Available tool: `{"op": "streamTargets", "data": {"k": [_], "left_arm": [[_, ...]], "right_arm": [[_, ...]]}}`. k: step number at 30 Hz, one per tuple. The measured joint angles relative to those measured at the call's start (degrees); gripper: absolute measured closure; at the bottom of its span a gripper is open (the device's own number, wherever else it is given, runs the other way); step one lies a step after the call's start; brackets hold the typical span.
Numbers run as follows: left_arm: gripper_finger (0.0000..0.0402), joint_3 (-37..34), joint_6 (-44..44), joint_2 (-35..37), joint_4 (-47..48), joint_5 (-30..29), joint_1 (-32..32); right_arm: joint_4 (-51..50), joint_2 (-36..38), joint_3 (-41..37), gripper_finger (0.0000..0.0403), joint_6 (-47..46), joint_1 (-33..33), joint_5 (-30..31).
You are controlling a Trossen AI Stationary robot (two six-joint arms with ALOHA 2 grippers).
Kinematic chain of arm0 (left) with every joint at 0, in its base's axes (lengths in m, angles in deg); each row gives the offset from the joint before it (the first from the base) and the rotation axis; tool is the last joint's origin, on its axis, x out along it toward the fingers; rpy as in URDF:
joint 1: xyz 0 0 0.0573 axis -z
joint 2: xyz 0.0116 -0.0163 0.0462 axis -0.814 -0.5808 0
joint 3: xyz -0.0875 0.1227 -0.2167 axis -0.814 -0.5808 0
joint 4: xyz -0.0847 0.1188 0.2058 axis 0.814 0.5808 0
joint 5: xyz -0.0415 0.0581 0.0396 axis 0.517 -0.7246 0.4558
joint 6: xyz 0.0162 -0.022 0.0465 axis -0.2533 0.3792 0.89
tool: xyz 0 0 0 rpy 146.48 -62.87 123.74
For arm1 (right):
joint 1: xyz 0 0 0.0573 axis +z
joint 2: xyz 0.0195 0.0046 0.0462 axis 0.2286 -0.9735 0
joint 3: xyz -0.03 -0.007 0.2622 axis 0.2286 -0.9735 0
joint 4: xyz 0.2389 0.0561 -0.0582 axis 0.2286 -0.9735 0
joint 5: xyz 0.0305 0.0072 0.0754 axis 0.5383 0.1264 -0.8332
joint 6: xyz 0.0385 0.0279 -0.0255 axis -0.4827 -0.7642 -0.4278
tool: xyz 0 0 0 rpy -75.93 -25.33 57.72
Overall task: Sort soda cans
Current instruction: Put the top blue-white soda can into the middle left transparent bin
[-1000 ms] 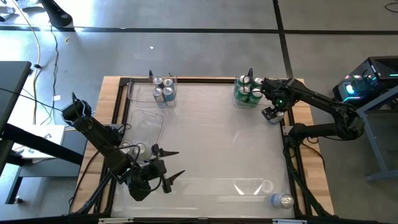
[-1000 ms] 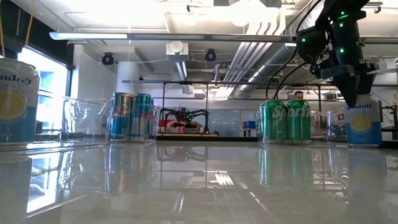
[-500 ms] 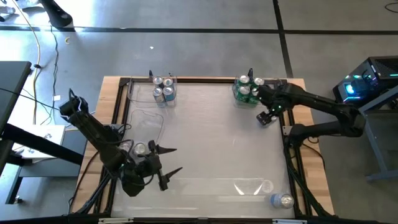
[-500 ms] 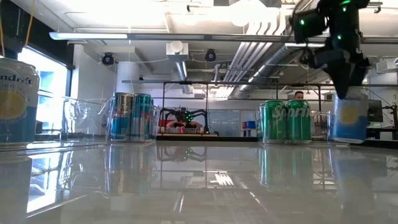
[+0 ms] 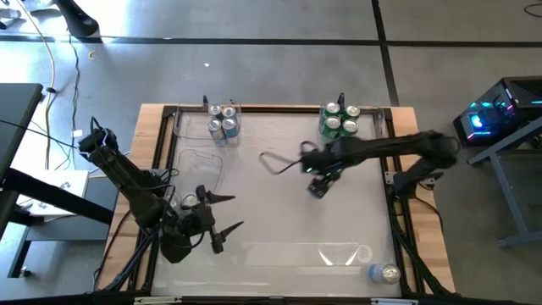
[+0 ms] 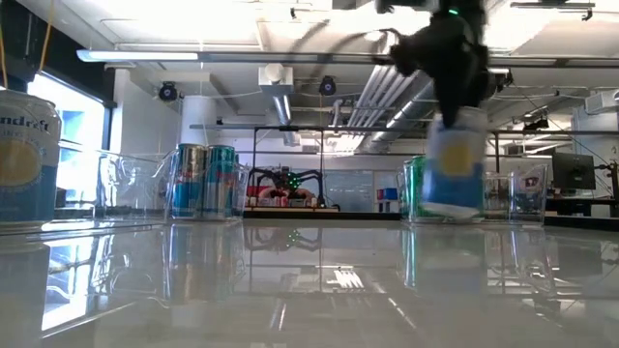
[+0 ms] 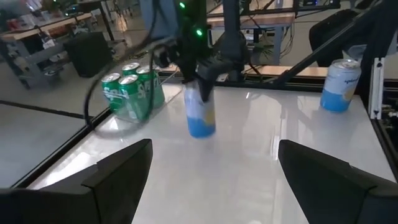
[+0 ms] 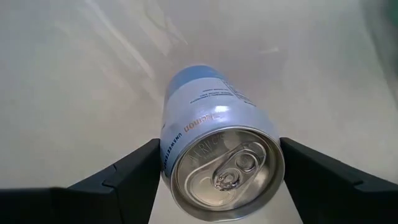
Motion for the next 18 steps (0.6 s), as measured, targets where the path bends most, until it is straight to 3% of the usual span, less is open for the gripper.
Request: {"op": "streamTargets", "data": {"k": [9,18], "left_arm": [[0.0055,0.0,-4.7,0.2,4.9,-0.3,0.8],[0.0055,0.0,-14.1,1.2,11.3,-0.4,3.3]], "right_arm": [[-0.3,-20.0,20.1,0.0115,8.9,6.8,0.3],[-1.4,-29.5,32.7,0.0115,14.8,7.2,0.9]]}}
